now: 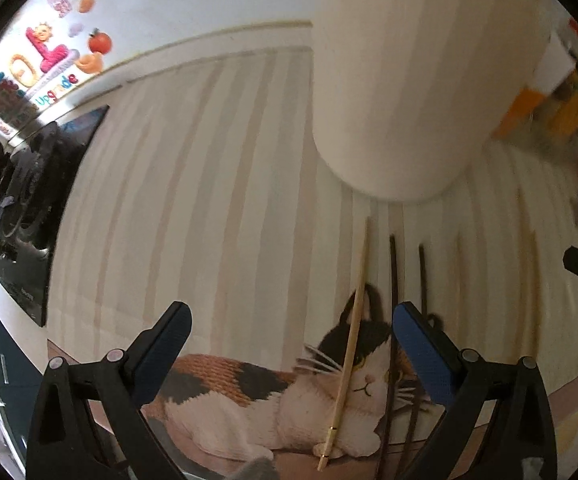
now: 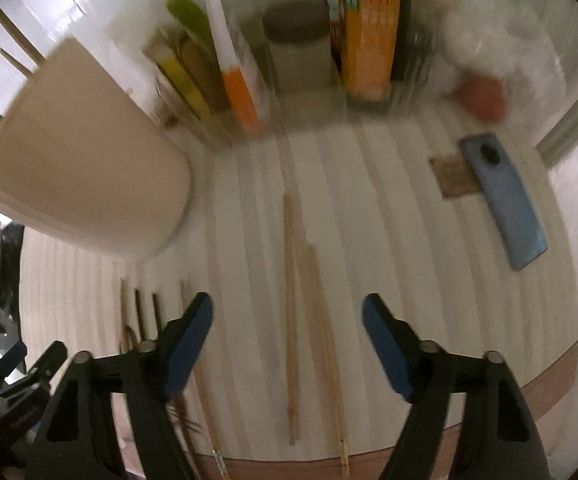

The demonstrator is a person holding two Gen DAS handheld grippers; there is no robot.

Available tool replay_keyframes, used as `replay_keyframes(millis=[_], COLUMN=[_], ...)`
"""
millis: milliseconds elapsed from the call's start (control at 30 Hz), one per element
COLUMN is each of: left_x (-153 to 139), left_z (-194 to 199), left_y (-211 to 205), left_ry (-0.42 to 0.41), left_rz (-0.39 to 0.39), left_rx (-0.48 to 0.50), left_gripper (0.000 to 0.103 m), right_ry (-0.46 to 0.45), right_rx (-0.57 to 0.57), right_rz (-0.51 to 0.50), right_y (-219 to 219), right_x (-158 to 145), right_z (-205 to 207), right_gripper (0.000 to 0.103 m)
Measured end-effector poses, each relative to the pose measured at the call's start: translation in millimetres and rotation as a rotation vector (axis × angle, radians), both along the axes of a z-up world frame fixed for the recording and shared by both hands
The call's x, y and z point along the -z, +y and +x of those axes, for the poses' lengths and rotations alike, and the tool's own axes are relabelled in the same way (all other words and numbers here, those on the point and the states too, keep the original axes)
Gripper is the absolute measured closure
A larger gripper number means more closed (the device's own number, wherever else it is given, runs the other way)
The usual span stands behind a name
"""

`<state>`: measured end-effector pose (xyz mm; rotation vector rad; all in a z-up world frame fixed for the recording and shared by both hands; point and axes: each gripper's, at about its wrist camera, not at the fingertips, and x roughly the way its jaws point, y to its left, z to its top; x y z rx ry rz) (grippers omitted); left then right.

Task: Organize utensils
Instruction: 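Lower the left tool onto a light chopstick while the right tool lowers onto another light chopstick, then close the left tool on the light chopstick while the right tool closes on a light chopstick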

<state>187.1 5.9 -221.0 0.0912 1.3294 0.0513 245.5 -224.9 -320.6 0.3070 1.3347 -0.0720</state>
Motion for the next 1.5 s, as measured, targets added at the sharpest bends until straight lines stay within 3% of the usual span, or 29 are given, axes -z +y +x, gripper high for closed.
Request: replay_keyframes(millis=[100,233,333,500,600,667,700,800,967,1333,1500], left_x=[17,38,47,54,52,54,56,61,62,55,57], left_z=[-1,-1,-1,-3,-3,-2,-2,-4,-5,3,6], left_y=[-6,-9,-11,-15,-20,-20,-20,-18,-12,16,50], left_ry=[0.035,0.099,0.119,0.129,0.122,0.13,0.139,0.141,0.131,0.139,0.188], left_rz=[0.019,0.005,0.0,-0.015,-0.039,-0.036,-0.039,-0.049,-0.05,-0.084,-0.217], left_rx=[0.026,0.045,0.059,0.079,0.099,0.103,0.101,0.089,0.073,0.05,-0.024], left_gripper=[0.006,0.034,0.044,0.05,0.07,0.093,0.095,0.099,0.101,0.101,0.098], right_ry=[0.045,0.098,0.122,0.148,0.152,0.164,0.18,0.169,0.172,0.241,0.266], right_rx=[-0.011,-0.024,-0.031,-0.039,-0.054,-0.068,-0.067,-0.076,-0.096,-0.211,-0.148], right_rz=[0.009,0.014,0.006,-0.05,-0.077,-0.084,-0.081,-0.115,-0.113,-0.043,0.034], right_y=[0,3,7,11,14,21,23,28,42,86,82], right_x=[16,36,47,60,62,63,66,67,67,57,55], right_z=[4,9,12,15,17,19,19,18,17,-26,-32], right_gripper=[0.044,0.057,0.06,0.06,0.063,0.077,0.085,0.095,0.095,0.095,0.094])
